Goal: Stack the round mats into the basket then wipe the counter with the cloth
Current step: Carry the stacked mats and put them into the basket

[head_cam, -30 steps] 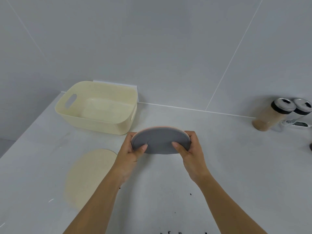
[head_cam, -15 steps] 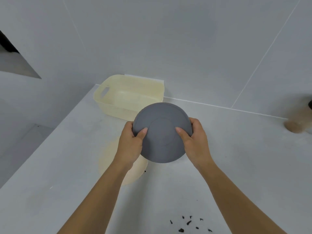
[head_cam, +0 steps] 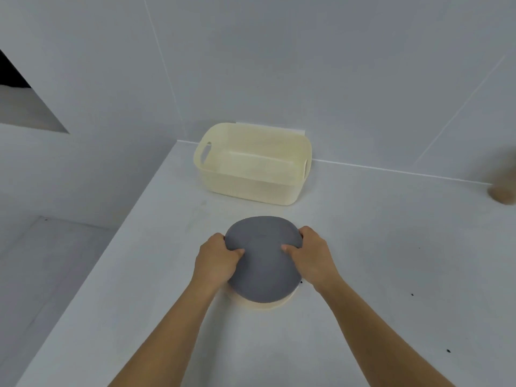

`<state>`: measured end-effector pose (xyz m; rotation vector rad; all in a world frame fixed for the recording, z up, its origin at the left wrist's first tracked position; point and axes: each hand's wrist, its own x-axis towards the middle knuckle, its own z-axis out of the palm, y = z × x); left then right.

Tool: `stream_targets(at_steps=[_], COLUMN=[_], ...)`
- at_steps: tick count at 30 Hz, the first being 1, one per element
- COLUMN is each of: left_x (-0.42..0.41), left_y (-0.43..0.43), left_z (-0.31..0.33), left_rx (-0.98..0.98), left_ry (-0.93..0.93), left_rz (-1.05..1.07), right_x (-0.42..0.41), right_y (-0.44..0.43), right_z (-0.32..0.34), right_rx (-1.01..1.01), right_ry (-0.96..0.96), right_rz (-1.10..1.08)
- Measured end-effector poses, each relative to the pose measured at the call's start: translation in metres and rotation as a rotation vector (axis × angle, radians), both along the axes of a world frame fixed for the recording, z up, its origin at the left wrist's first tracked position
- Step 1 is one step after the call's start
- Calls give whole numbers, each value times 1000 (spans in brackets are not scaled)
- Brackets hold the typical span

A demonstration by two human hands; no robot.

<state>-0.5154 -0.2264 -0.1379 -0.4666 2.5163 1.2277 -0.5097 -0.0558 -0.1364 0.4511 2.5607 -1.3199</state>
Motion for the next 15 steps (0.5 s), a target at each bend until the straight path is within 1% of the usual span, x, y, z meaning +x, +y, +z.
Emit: stream_targets(at_steps=[3, 6, 8, 10, 13, 15], left_x=[2, 3, 1, -4, -15, -23], left_y=[-3, -3, -3, -4, -10, -13], left_z=[-5, -5, -3, -4, -13, -17], left_rx=[-214, -335, -306, -226, -117, -18], left_ry=[-16, 6, -9, -75, -182, -219], left_rz=[-118, -159, -132, -89, -10, -35], right_x=[3, 5, 4, 3, 0, -1], right_y=[-5, -6, -5, -5, -8, -9], right_z=[-9, -14, -15, -15, -16, -16], right_rx=[113, 234, 329, 397, 447, 453], right_ry=[-32, -41, -55, -72, -88, -94], right_rz=[0, 3, 30, 52, 60, 58])
